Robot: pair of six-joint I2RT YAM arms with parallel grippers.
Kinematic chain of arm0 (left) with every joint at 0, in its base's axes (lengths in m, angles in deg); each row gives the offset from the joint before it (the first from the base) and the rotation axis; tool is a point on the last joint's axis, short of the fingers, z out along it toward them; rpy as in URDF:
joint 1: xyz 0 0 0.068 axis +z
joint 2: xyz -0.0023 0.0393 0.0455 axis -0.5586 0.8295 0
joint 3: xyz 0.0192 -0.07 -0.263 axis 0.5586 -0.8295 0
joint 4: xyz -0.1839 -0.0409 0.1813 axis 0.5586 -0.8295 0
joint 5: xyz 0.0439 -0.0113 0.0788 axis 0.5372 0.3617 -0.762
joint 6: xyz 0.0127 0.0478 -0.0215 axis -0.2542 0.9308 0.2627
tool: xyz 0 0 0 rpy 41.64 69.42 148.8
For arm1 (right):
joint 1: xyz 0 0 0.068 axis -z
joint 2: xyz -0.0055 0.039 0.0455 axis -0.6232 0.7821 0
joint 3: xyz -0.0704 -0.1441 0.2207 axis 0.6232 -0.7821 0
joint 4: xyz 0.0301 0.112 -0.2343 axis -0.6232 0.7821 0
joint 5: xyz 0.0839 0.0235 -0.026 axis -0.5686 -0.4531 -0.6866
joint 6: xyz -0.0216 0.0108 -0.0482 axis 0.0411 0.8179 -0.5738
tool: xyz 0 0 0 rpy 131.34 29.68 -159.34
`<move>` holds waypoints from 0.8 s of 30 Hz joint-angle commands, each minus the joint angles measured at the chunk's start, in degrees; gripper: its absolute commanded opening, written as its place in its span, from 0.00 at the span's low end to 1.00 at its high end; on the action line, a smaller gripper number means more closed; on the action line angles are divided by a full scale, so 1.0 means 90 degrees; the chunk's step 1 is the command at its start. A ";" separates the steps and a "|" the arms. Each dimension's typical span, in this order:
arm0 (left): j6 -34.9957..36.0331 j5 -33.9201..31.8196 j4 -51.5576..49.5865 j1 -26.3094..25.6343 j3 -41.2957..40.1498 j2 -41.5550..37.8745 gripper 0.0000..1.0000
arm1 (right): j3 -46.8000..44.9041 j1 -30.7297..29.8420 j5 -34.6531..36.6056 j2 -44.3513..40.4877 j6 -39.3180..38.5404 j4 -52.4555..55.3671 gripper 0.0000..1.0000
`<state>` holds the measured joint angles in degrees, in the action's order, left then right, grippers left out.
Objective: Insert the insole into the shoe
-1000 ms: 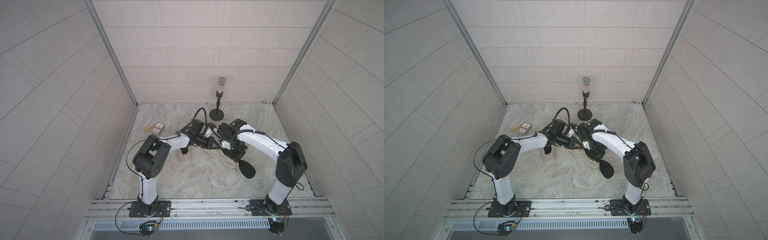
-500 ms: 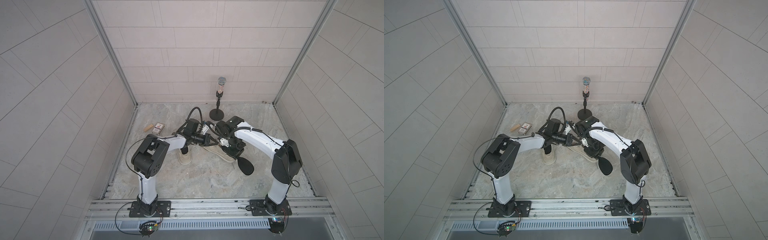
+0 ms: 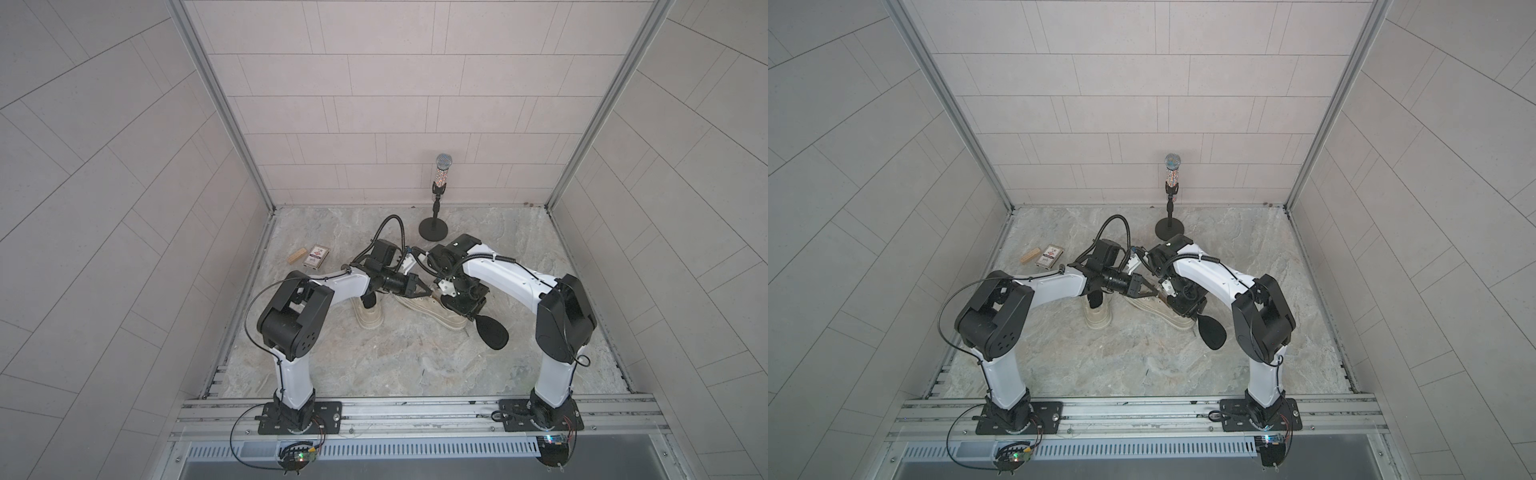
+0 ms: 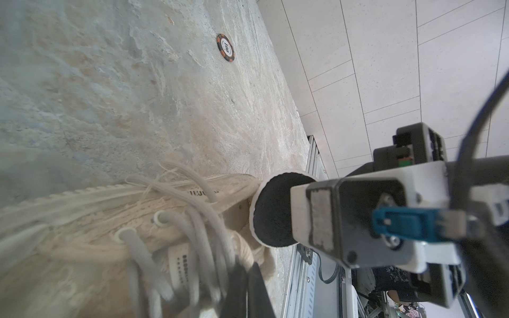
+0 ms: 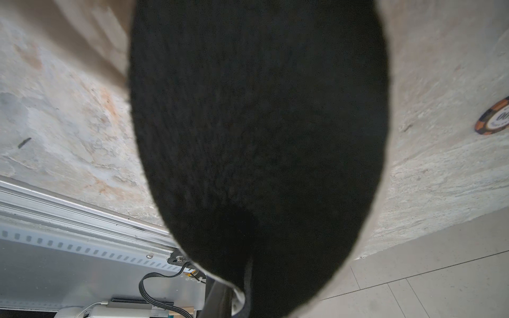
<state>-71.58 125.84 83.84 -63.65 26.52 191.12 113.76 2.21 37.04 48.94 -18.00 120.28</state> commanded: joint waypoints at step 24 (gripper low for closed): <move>0.0239 0.0387 0.0429 -0.0363 0.0253 -0.0629 0.00 | 0.0419 -0.0114 -0.0612 0.0238 -0.0240 -0.0695 0.19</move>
<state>-71.51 125.75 83.99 -65.29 27.24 189.65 115.88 1.21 33.26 49.48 -18.98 116.81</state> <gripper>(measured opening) 0.041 0.189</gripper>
